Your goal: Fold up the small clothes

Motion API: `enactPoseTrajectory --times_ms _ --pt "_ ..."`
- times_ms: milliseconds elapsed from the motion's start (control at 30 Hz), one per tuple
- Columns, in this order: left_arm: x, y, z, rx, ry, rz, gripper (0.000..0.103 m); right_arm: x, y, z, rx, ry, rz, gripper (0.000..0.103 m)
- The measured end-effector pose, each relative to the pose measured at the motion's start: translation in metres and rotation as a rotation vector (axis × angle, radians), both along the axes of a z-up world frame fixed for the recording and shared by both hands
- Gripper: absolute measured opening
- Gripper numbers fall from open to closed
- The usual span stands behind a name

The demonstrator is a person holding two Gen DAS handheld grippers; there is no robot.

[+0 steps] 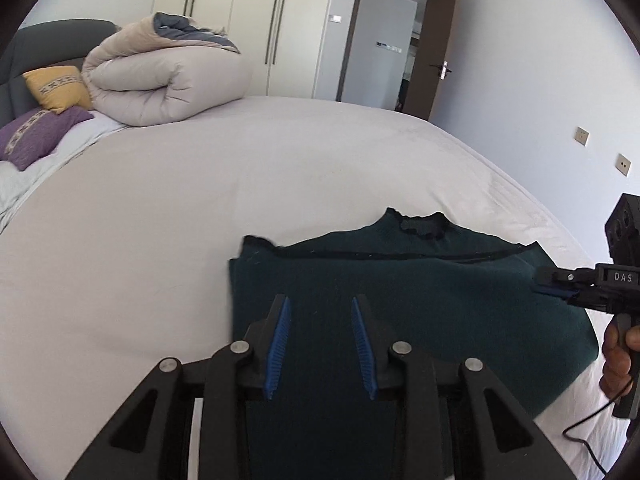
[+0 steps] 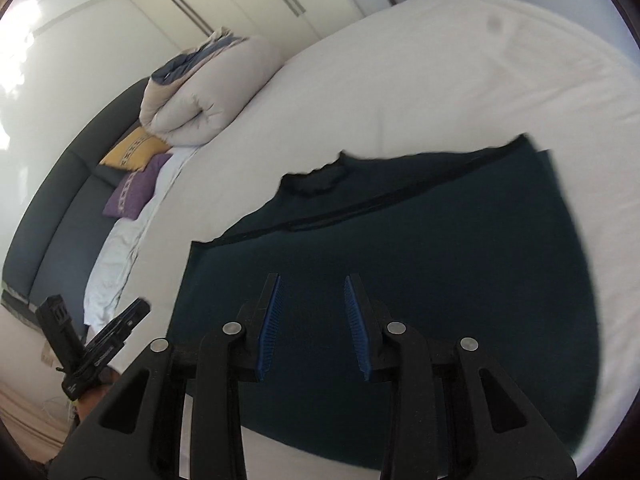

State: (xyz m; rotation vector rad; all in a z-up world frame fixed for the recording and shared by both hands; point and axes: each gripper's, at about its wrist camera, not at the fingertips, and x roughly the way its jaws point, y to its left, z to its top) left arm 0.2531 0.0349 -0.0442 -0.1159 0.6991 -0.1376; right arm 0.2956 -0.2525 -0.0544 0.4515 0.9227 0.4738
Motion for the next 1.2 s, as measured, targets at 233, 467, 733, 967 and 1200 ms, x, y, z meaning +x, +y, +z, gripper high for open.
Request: enactPoseTrajectory --times_ms 233,467,733,967,1200 --pt "0.043 -0.005 -0.057 -0.03 0.087 0.018 0.037 0.082 0.053 -0.064 0.071 0.149 0.024 0.026" --pt "0.046 0.013 -0.065 -0.164 0.097 -0.002 0.039 0.131 -0.014 -0.08 0.083 0.12 -0.249 0.0" --pt "0.045 0.009 -0.067 -0.136 0.094 -0.003 0.039 0.076 -0.005 -0.043 0.181 0.033 -0.146 0.005" --pt "0.047 0.004 -0.068 -0.101 0.094 0.0 0.04 0.052 -0.001 -0.088 0.187 0.099 -0.067 0.0" --pt "0.046 0.004 -0.07 -0.094 0.093 0.002 0.04 0.021 -0.119 -0.075 0.206 0.057 -0.482 0.003"
